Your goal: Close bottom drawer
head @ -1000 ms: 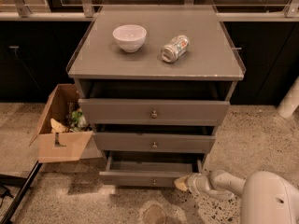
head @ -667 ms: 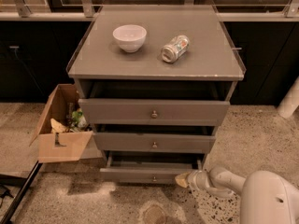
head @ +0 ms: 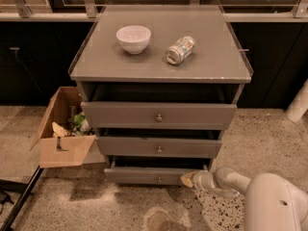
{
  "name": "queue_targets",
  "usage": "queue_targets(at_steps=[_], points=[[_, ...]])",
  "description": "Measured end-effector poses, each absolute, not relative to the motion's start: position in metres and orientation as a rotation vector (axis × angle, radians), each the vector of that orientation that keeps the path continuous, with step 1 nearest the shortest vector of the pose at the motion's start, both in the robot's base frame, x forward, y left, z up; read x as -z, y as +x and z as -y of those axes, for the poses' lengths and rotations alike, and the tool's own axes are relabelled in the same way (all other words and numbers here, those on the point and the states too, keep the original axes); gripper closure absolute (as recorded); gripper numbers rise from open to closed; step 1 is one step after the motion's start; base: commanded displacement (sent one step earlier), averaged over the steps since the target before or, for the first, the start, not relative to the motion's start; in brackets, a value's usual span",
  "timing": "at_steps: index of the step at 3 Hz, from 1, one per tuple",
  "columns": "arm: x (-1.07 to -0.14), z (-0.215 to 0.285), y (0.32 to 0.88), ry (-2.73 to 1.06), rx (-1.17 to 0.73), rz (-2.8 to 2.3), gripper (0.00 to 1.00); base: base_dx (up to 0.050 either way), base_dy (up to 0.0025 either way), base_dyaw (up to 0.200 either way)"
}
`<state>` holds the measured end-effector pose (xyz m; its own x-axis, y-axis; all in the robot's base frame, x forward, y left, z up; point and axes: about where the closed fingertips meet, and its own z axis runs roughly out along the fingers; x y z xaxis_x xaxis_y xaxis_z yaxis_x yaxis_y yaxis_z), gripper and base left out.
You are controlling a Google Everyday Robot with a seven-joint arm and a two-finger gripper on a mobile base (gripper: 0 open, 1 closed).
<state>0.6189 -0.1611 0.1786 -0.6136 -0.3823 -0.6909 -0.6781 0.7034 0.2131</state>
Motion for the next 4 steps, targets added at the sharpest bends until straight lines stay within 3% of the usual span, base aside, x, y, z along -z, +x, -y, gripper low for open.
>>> queue_targets(at_steps=[1, 2, 3, 4], points=[[-0.170, 0.160, 0.620, -0.799, -0.618, -2.301, 1.00, 0.000, 0.00000, 0.000], [-0.161, 0.158, 0.620, -0.807, -0.629, -2.317, 0.87, 0.000, 0.00000, 0.000], [-0.158, 0.157, 0.621, -0.814, -0.625, -2.317, 0.64, 0.000, 0.00000, 0.000], [-0.158, 0.157, 0.621, -0.814, -0.625, -2.317, 0.33, 0.000, 0.00000, 0.000]])
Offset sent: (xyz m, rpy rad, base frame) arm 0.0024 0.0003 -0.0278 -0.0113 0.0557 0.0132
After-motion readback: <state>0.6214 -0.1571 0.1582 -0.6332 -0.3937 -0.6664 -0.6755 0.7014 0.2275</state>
